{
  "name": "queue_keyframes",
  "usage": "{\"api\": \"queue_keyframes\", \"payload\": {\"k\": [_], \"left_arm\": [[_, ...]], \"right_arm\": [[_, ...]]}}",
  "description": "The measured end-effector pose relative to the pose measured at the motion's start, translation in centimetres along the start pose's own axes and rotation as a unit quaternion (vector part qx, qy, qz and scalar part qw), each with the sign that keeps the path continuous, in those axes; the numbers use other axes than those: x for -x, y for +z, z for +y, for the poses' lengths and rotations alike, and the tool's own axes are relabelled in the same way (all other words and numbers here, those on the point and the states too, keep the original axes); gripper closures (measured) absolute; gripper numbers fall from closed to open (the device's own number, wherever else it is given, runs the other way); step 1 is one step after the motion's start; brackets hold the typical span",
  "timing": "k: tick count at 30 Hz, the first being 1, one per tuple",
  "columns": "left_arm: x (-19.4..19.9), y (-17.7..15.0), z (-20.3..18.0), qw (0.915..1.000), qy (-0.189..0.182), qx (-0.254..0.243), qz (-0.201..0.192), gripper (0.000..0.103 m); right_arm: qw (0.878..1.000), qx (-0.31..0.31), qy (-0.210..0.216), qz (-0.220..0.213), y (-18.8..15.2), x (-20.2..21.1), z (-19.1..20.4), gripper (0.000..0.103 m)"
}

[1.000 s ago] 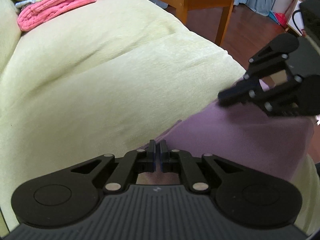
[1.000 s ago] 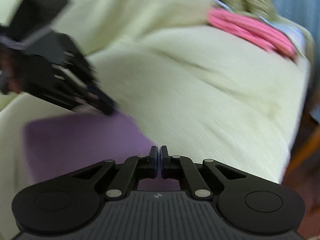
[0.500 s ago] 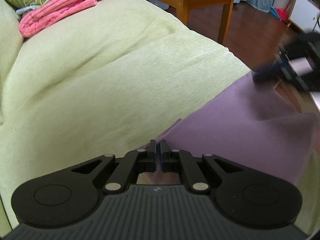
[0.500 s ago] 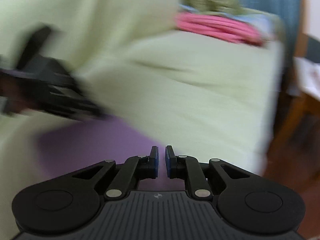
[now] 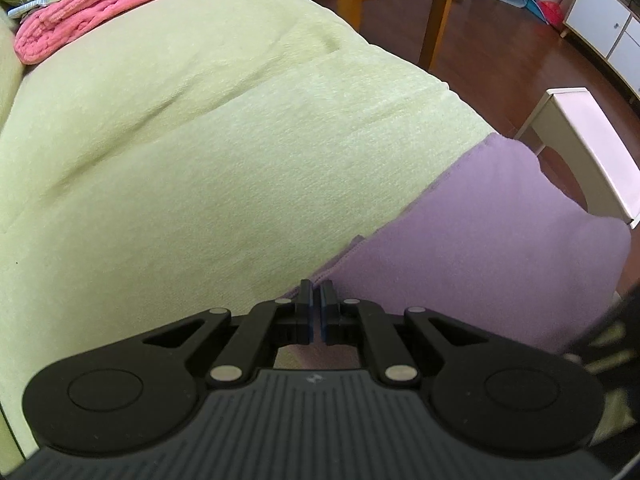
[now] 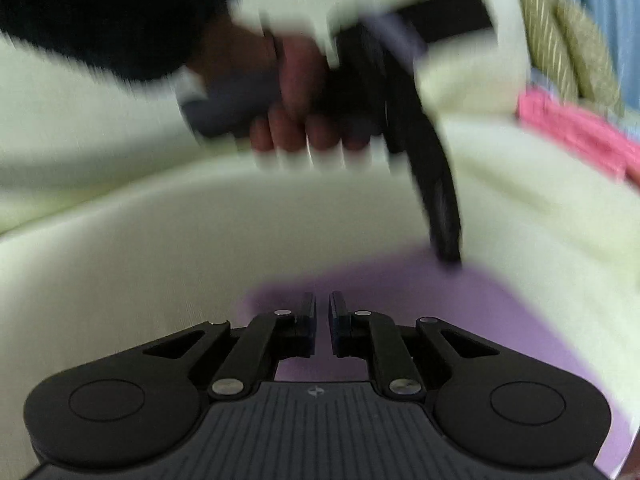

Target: Fold clothes

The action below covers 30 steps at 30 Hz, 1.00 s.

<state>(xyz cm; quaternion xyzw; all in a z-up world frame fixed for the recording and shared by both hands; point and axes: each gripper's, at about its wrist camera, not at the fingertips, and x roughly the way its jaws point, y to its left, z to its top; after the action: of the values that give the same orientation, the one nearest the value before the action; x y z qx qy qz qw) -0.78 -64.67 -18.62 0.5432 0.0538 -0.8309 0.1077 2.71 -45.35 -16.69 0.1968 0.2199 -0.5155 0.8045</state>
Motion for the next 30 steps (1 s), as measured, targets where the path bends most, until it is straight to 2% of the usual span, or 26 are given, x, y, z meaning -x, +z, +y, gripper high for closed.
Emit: {"api": "queue_keyframes", "payload": {"k": [2,4,7,9,10,13,15,16,18,23,25,27,30], "left_arm": [[0.0,0.0,0.0,1.0,0.0,0.0,-0.001,0.098],[0.0,-0.1,0.0,1.0,0.0,-0.002,-0.001,0.098],[0.0,-0.1,-0.2,1.0,0.003,-0.009,-0.002,0.098],[0.0,-0.2,-0.1,0.9999,0.004,-0.008,-0.005,0.098],[-0.1,-0.2,-0.2,0.9999,0.004,-0.007,-0.006,0.098],[0.0,-0.4,-0.2,0.9999,0.006,-0.009,-0.01,0.098],[-0.1,-0.4,-0.2,0.9999,0.005,-0.009,-0.009,0.098],[-0.1,-0.4,-0.3,0.9999,0.005,-0.009,-0.009,0.098],[-0.1,-0.4,-0.4,0.9998,0.008,-0.014,-0.01,0.098],[-0.1,-0.6,-0.5,0.9997,0.013,-0.018,-0.014,0.098],[0.1,-0.6,-0.6,0.9996,0.017,-0.017,-0.016,0.098],[0.6,-0.4,-0.8,0.9996,0.025,-0.006,-0.014,0.098],[3.8,-0.7,-1.7,0.9975,0.05,0.004,-0.05,0.098]], "right_arm": [[1.0,0.012,0.018,0.014,-0.2,-0.9,1.1,0.091],[0.999,0.027,0.022,0.02,-1.8,-1.5,2.3,0.089],[0.998,0.038,0.031,0.025,-3.4,-1.1,3.7,0.075],[0.998,0.019,0.043,0.034,-2.7,-0.1,3.6,0.093],[0.999,0.002,0.036,0.03,-2.3,0.9,3.1,0.099],[0.999,-0.049,-0.019,0.011,-1.8,3.6,1.0,0.096],[0.996,-0.065,-0.049,0.046,-2.9,4.1,-0.3,0.092],[0.994,-0.06,-0.057,0.065,-4.1,4.4,-0.7,0.103],[0.995,-0.051,-0.059,0.068,-5.8,5.9,-0.7,0.103],[0.984,-0.104,-0.08,0.122,-8.3,9.2,-0.7,0.102],[0.98,-0.129,-0.099,0.111,-7.8,10.7,-1.3,0.099],[0.981,-0.124,-0.12,0.089,-6.2,11.1,-2.0,0.099],[0.981,-0.11,-0.14,0.074,-5.6,10.3,-3.3,0.099]]}}
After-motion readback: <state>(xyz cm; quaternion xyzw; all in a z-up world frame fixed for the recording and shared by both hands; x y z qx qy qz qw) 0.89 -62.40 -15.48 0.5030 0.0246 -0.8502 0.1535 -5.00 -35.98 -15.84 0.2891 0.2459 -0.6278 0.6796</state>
